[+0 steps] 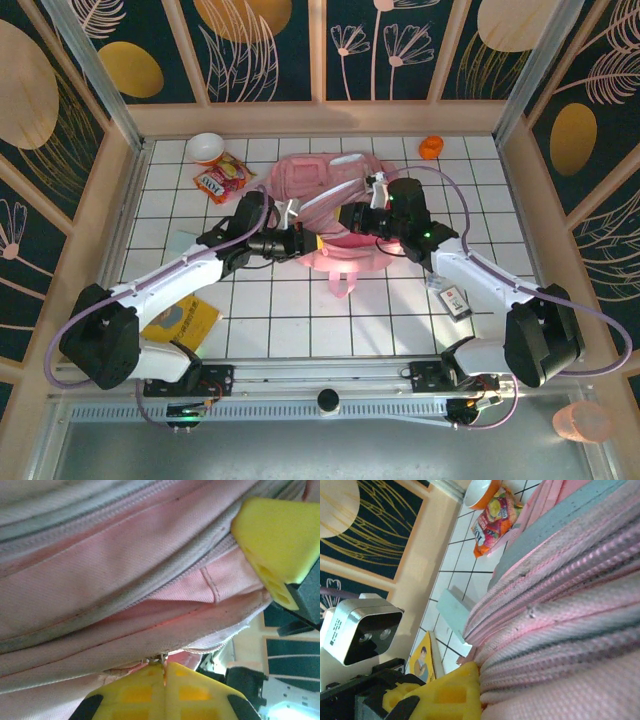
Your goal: Pack the student bag
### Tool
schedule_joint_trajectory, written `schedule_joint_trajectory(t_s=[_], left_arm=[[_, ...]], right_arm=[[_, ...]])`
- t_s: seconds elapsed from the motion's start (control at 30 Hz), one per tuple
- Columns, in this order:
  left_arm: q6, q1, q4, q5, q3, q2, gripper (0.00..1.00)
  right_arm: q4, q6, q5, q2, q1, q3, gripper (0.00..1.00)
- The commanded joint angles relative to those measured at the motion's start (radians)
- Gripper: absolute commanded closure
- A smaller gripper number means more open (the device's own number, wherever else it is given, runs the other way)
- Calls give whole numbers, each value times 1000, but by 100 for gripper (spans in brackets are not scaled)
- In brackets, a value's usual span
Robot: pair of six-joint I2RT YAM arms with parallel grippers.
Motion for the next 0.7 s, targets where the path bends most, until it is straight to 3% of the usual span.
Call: schedule_joint_trajectory(t_s=[0.0,0.1,0.2,0.3,0.67], left_arm=[[132,-2,-49,131,57,-5,100],[262,-1,-167,126,66,20,100],[496,0,-397,-44,170,56,100],[632,-1,-515,-206,229,82,100],[762,0,-424,-579,144,55,100]], right_arm=[[-47,-124,-111,1,-16,36,100],[-135,-200,-134,21,-22,82,100],[-188,-237,-169,24,-44,105,100],[-198,-226,-218,21,-76,108,100],[-111,-45,-341,-19,-120,159,100]])
